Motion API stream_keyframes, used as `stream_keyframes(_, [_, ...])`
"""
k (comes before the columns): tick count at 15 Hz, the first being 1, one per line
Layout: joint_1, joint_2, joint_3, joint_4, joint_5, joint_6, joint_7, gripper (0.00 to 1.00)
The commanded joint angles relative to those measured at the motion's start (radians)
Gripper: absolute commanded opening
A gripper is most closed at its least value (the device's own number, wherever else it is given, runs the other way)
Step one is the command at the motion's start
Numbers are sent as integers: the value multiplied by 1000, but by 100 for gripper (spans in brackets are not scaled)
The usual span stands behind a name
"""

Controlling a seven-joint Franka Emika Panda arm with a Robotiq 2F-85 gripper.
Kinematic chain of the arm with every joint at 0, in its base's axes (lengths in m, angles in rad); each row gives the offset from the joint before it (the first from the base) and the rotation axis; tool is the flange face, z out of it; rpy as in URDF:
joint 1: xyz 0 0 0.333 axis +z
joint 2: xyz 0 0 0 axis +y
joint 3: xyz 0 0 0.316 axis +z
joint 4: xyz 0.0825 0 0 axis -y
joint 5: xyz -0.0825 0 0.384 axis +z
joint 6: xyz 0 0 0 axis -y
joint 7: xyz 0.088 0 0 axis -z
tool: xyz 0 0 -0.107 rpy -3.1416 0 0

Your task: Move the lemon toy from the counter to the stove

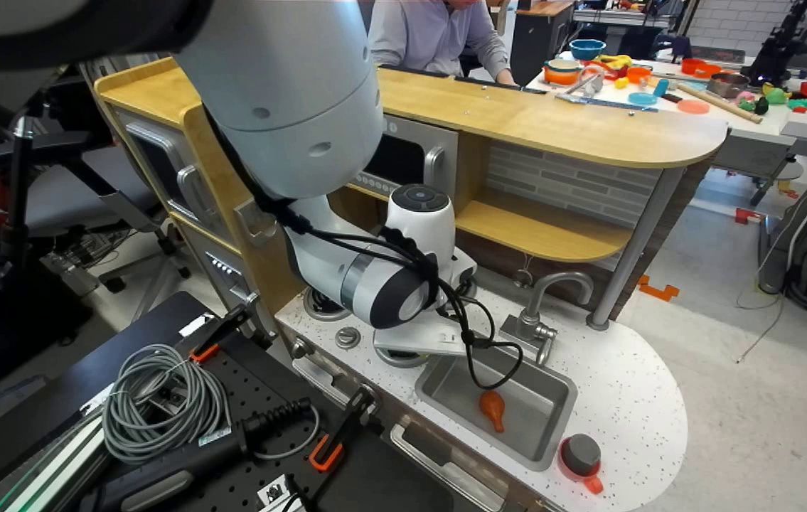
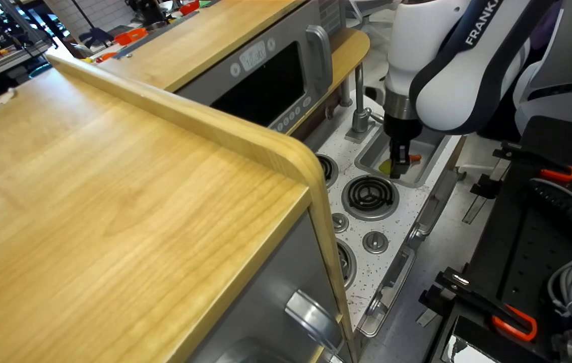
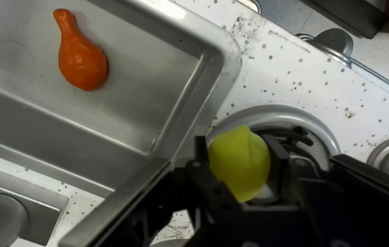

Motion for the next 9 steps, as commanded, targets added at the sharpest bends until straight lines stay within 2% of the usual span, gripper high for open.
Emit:
stream_keyframes(1, [18, 45, -15, 34, -24, 52, 7, 17])
stream_keyframes(9, [37, 64, 41, 49, -30, 52, -5, 17])
